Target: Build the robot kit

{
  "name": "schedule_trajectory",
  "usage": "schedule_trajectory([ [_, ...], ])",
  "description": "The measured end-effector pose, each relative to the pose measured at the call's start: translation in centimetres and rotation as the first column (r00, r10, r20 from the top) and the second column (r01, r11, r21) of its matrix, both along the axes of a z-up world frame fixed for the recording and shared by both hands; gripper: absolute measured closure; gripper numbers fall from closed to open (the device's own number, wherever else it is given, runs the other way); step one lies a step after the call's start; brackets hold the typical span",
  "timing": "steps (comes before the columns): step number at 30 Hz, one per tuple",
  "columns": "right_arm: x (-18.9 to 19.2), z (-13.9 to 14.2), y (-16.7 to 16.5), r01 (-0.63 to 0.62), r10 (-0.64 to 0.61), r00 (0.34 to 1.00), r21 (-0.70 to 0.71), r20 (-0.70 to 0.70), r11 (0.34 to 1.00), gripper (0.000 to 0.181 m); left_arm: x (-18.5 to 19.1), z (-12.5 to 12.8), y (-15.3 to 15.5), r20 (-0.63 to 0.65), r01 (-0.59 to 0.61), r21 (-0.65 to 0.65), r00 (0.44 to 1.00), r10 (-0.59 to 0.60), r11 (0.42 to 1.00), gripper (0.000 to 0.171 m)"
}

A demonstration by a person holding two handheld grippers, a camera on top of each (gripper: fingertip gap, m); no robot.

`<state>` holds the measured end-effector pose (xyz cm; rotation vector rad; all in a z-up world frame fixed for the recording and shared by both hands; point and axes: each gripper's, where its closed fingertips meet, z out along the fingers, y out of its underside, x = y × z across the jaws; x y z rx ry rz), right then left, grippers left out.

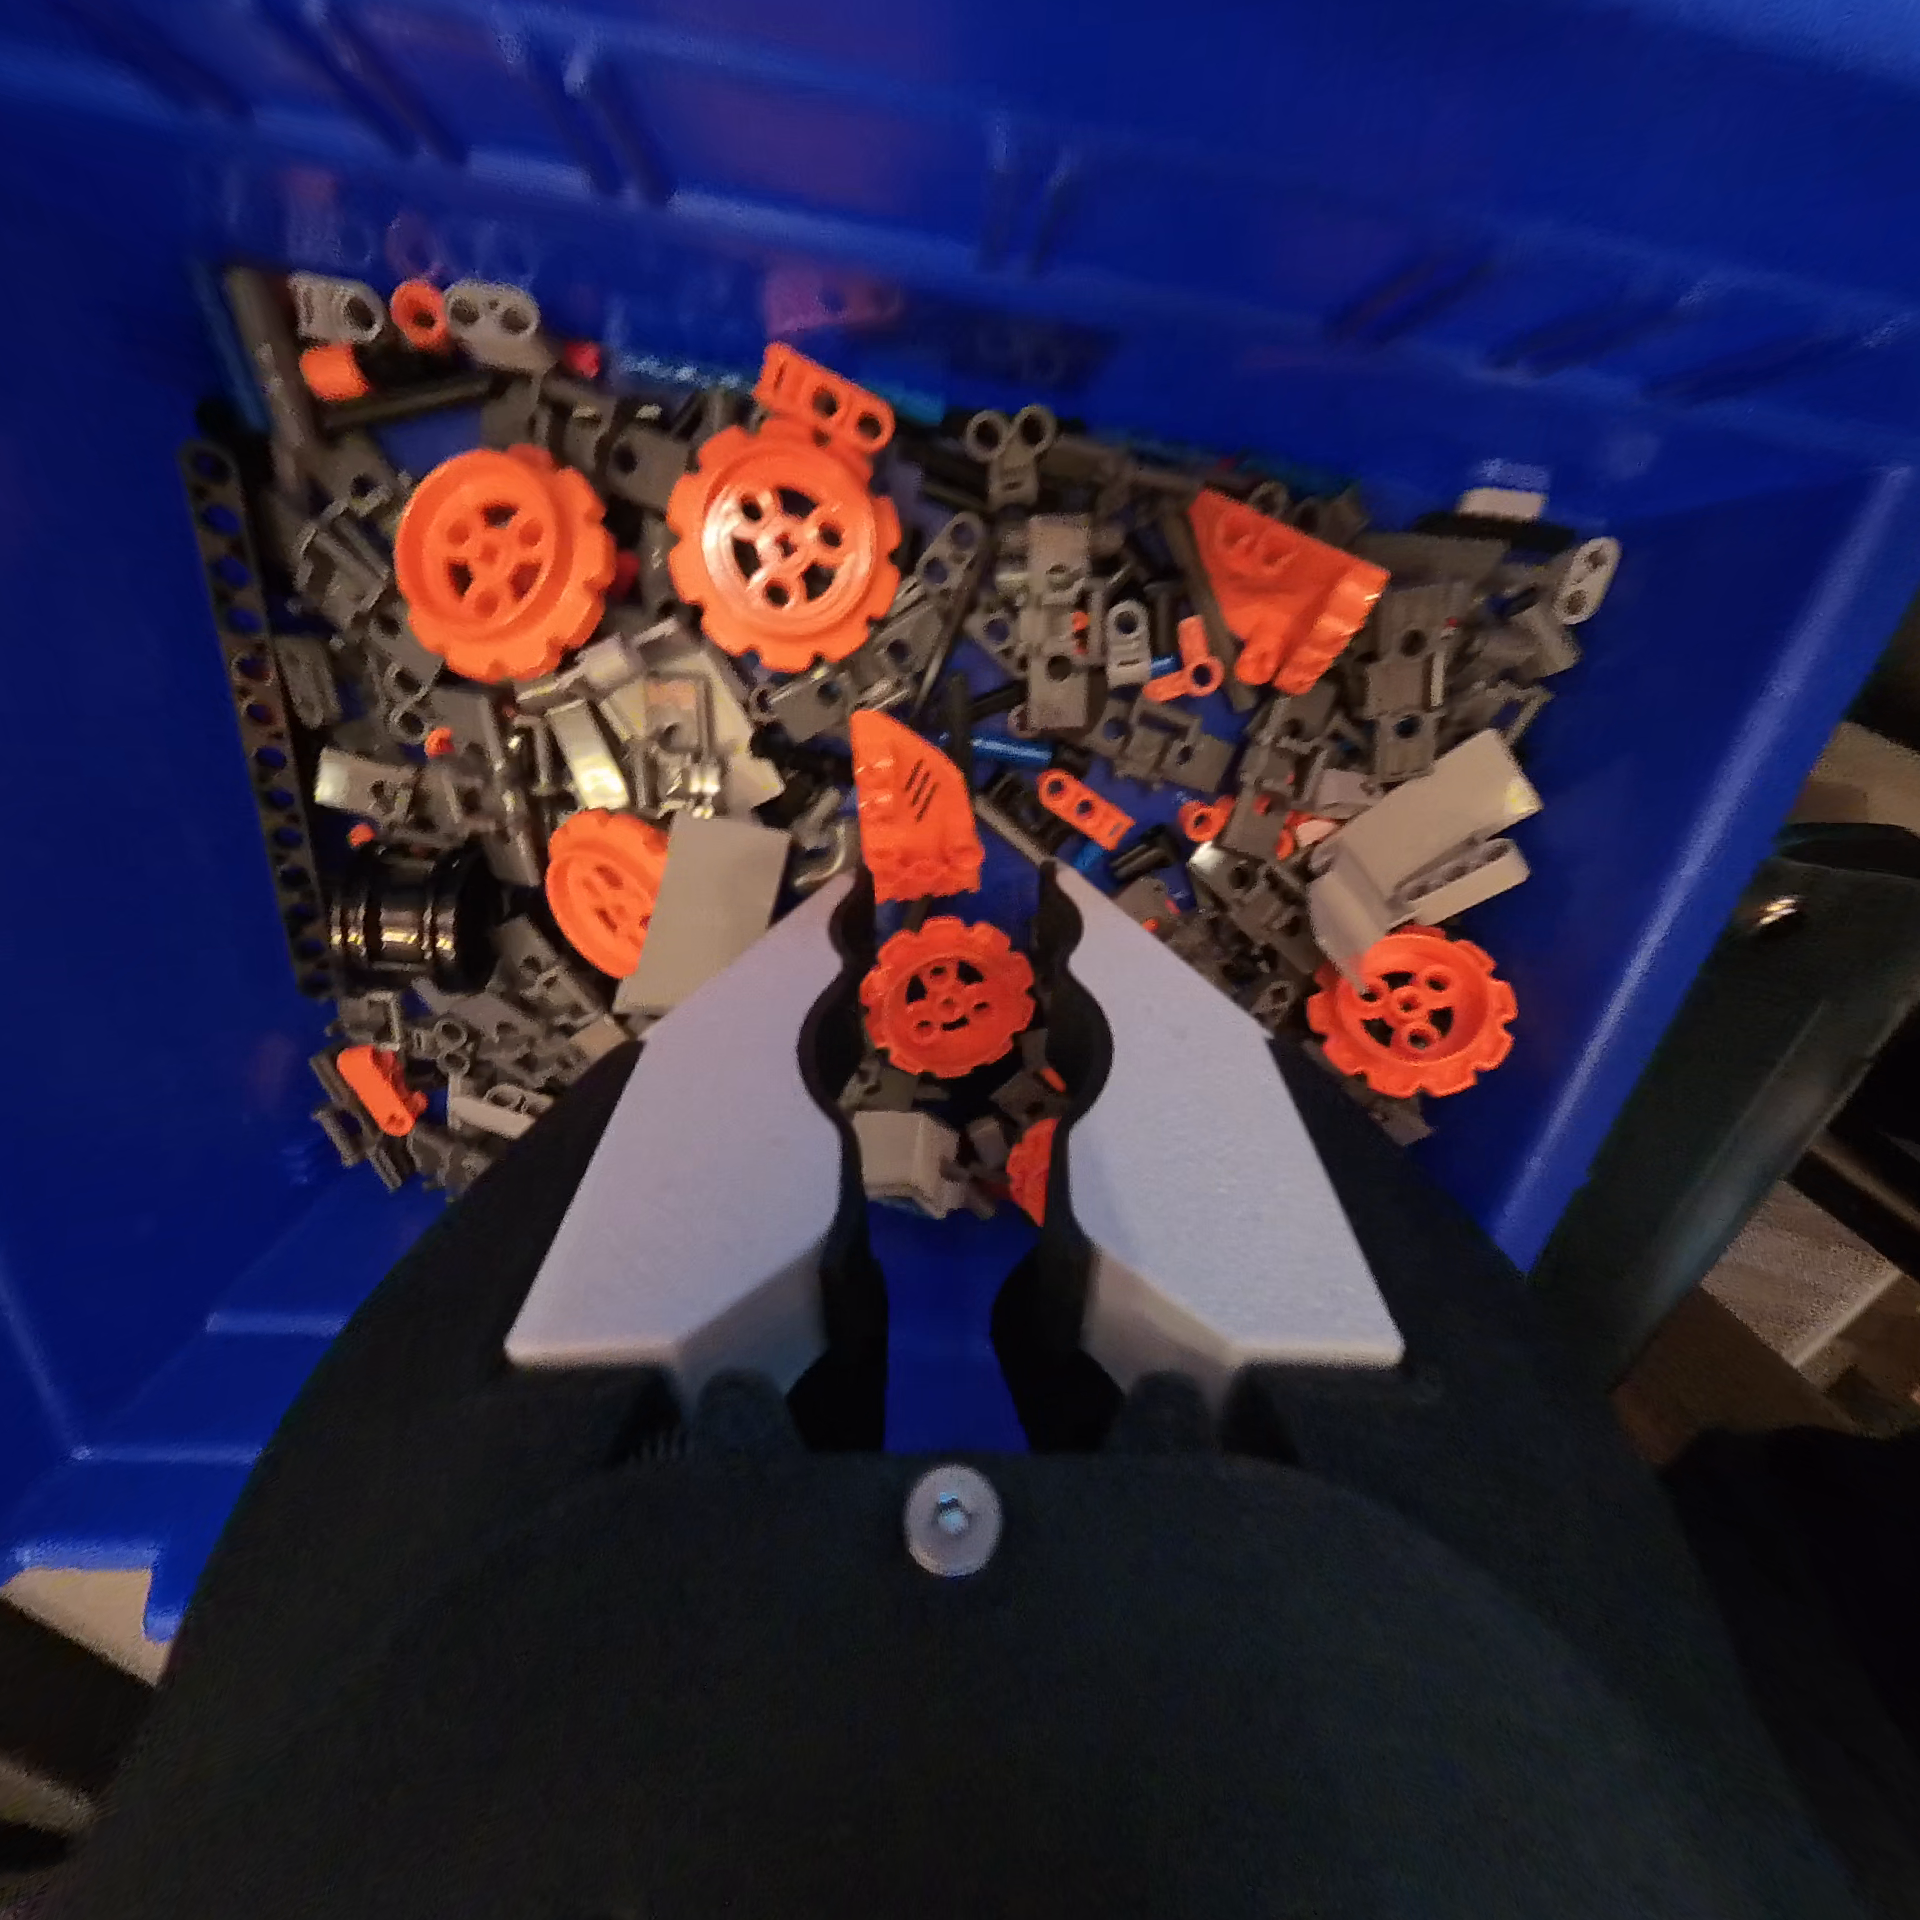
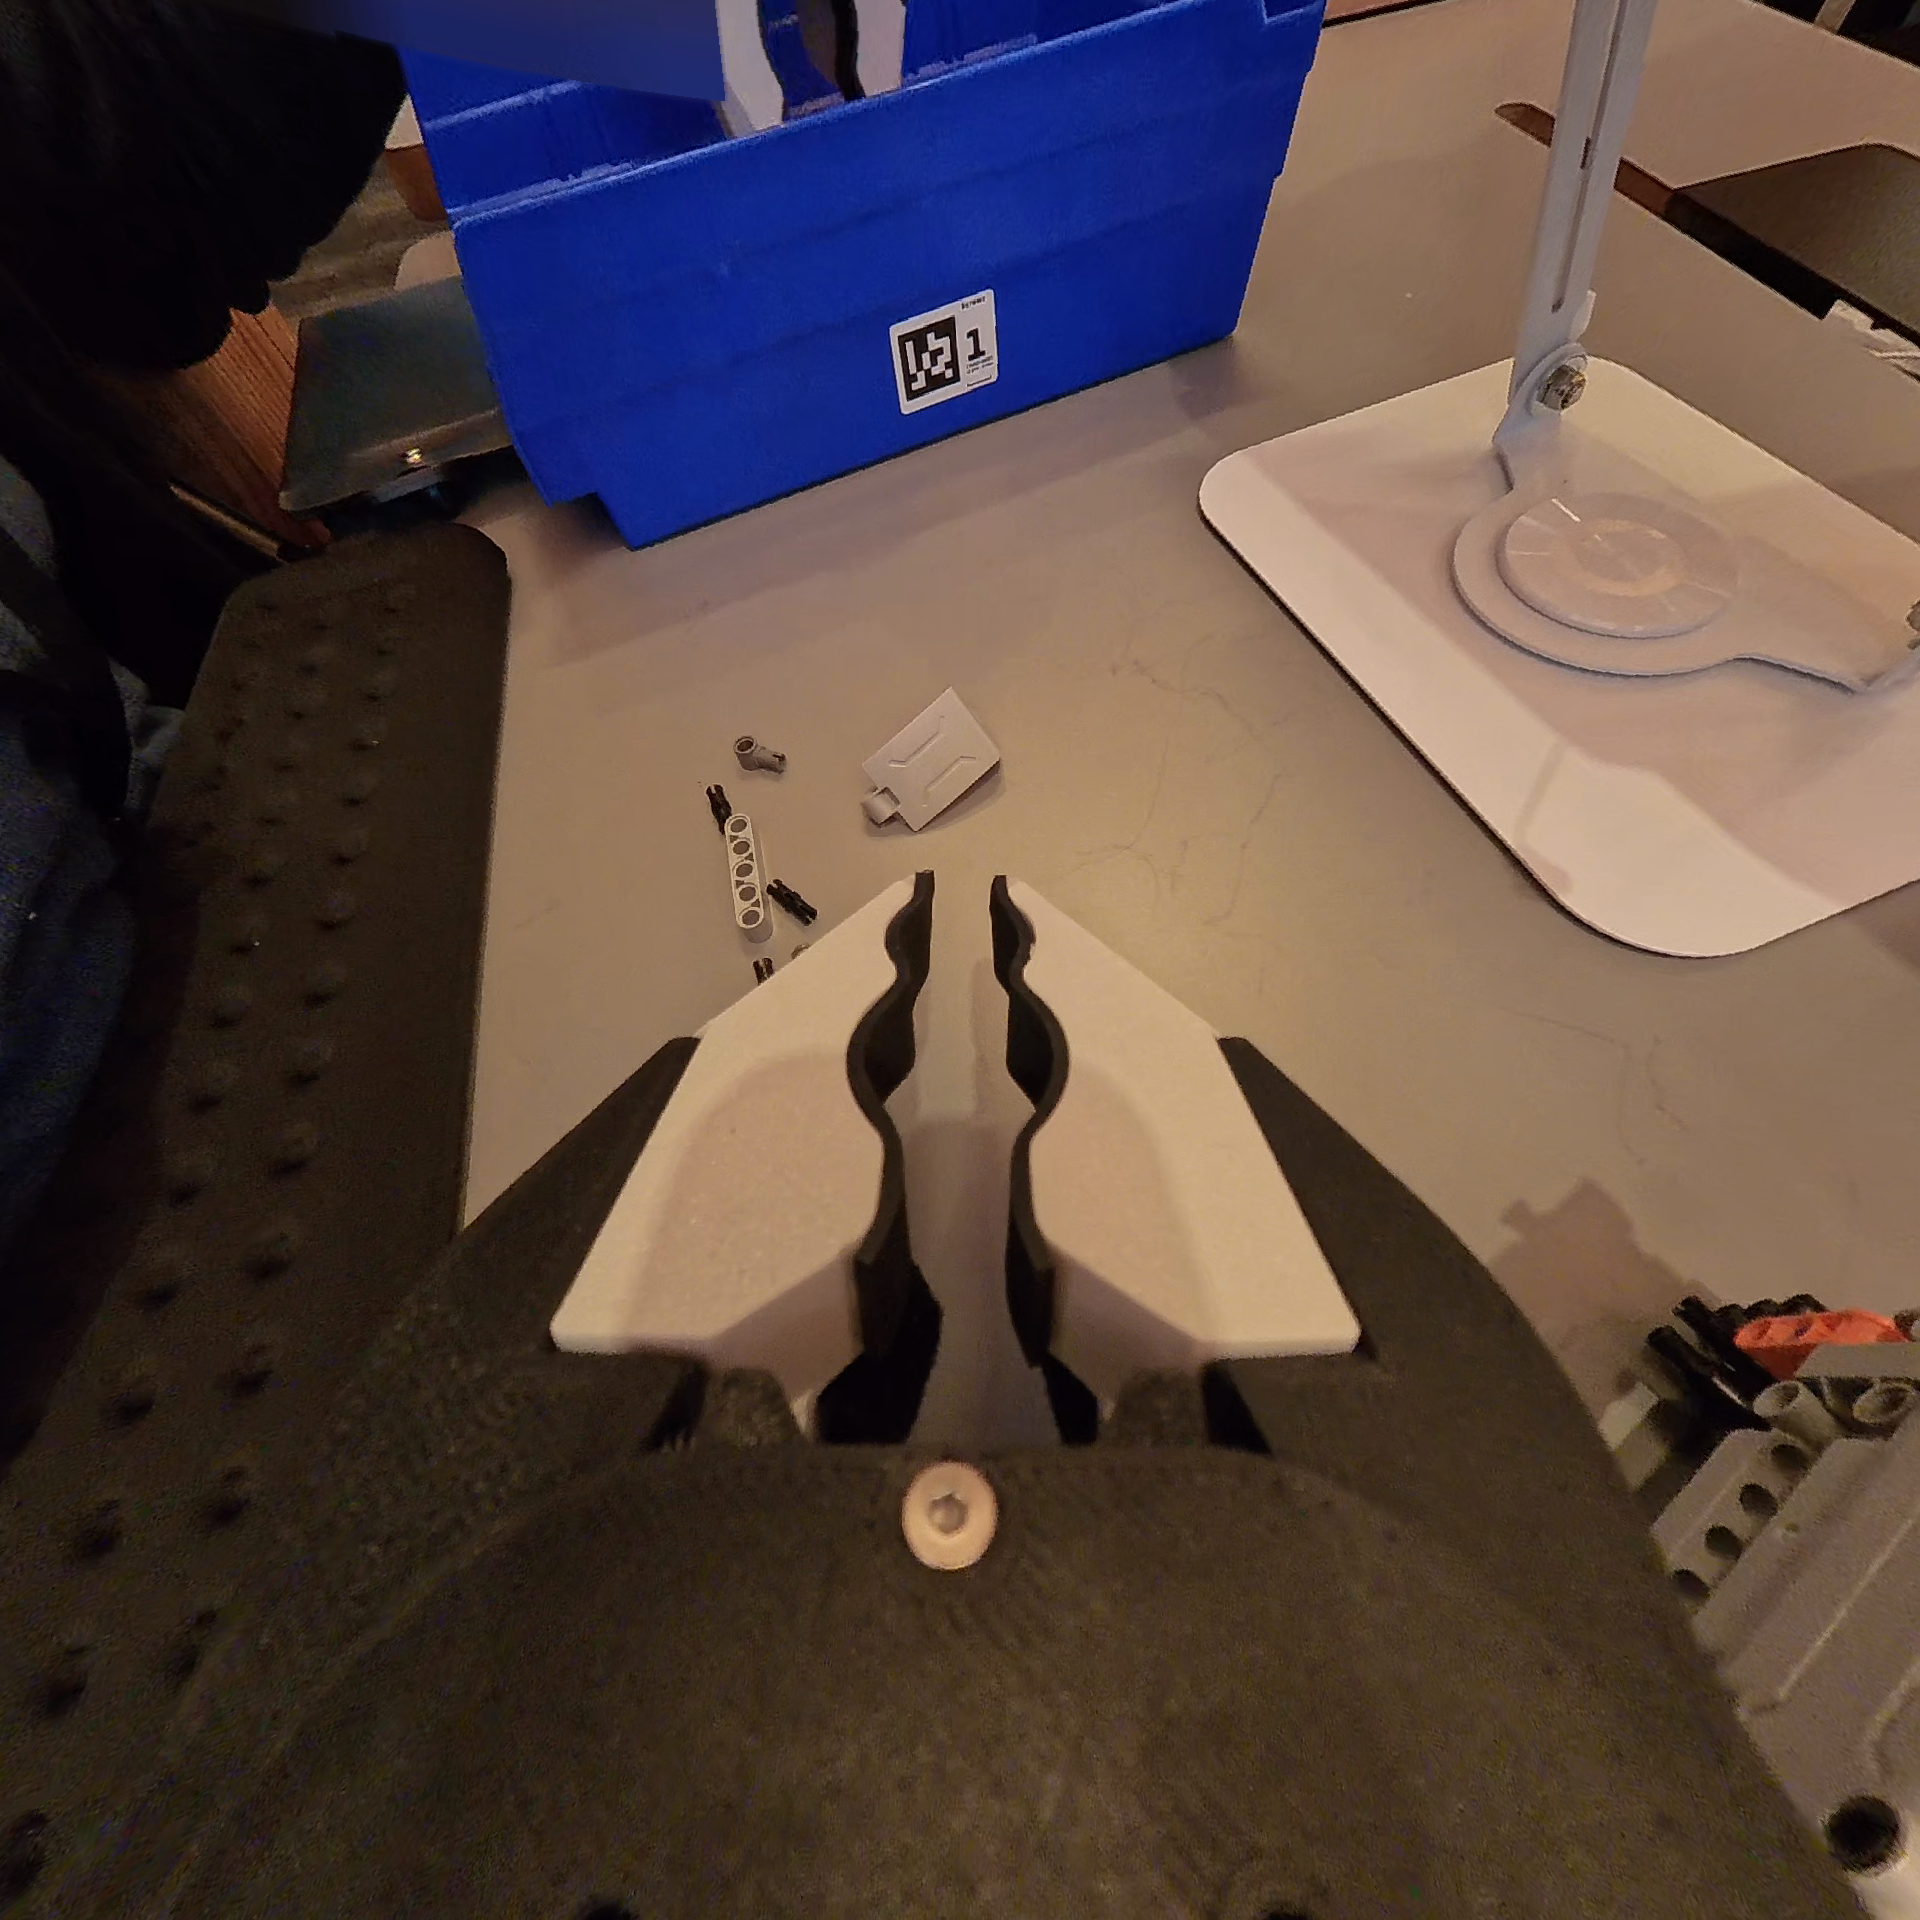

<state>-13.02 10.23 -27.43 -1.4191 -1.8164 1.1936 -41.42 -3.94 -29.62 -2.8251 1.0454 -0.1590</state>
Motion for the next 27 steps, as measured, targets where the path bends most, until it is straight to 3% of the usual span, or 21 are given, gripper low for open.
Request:
schedule_trajectory([
  [9,0.0,0.2,-0.1,0.0,0.001,1.0,0.003,-0.006,1.0,0.173,3.4,-2.1,0.2,-0.012,0.094,-0.09,0.995,-0.095,0.992,0.144],
  [13,0.0,0.3,-0.1,-0.001,0.001,1.0,0.003,-0.009,1.0,0.173,4.2,-2.7,0.5,0.037,0.085,-0.101,0.996,-0.082,0.991,0.159],
  [19,0.0,0.3,0.0,0.0,0.001,1.0,0.001,-0.009,1.0,0.173,3.0,-2.3,-0.3,0.005,0.078,-0.117,0.997,-0.078,0.99,0.159],
  [27,0.0,0.2,-0.1,-0.001,0.001,1.0,0.002,-0.006,1.0,0.173,-0.1,-1.3,-1.2,-0.025,-0.024,-0.111,0.999,0.022,0.993,0.157],
])
